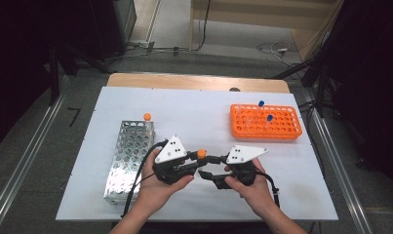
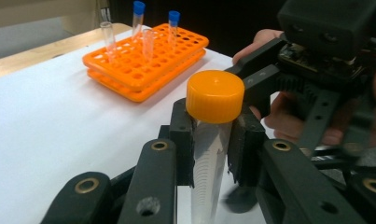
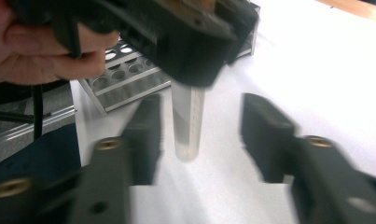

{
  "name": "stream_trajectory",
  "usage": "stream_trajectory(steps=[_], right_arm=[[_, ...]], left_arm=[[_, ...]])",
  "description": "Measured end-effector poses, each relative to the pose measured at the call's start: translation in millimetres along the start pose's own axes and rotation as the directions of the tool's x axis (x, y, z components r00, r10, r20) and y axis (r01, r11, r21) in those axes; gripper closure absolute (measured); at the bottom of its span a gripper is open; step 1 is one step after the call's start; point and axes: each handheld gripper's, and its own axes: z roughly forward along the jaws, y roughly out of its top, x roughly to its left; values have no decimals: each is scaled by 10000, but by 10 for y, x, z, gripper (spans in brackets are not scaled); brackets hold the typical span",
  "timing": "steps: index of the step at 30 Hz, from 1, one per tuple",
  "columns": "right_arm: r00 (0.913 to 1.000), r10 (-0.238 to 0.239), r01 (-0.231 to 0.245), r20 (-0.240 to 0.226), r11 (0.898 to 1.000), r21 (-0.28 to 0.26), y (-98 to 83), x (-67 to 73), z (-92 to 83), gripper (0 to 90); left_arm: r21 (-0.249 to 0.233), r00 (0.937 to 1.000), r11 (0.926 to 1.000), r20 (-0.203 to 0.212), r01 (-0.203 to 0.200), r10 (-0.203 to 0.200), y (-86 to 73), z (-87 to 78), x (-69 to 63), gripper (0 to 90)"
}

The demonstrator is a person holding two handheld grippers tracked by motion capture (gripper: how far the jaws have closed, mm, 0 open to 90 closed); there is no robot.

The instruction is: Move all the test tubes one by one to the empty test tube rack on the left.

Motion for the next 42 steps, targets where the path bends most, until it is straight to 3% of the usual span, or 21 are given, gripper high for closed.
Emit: stream_trajectory(steps=[4, 7, 12, 19, 31, 42], right_arm=[[9999, 62, -63, -113, 10000, -54, -16, -73, -90, 110], [9997, 248, -247, 22, 9994, -237, -45, -152, -180, 6], [9968, 683, -661, 405, 9963, -541, -125, -305, -372, 0], [9888, 1012, -937, 1098, 9930, -721, -302, -471, -643, 0], [9656, 1555, -1361, 2084, 9852, -1044, -585, -717, -1062, 0], [9481, 2092, -1848, 2396, 9754, -1205, -710, -904, -1162, 0]], left_arm=[[-128, 9994, 9999, -338, 68, -73, 17, -83, 100, 747], [-201, 9980, 9997, -608, 147, -159, 25, -158, 180, 747], [-453, 9930, 9985, -1129, 300, -350, 35, -311, 339, 747], [-809, 9791, 9950, -1897, 583, -728, 22, -510, 568, 747], [-1208, 9408, 9898, -3202, 757, -1110, -52, -672, 898, 747], [-1770, 8979, 9801, -4112, 905, -1572, -136, -698, 1131, 748]])
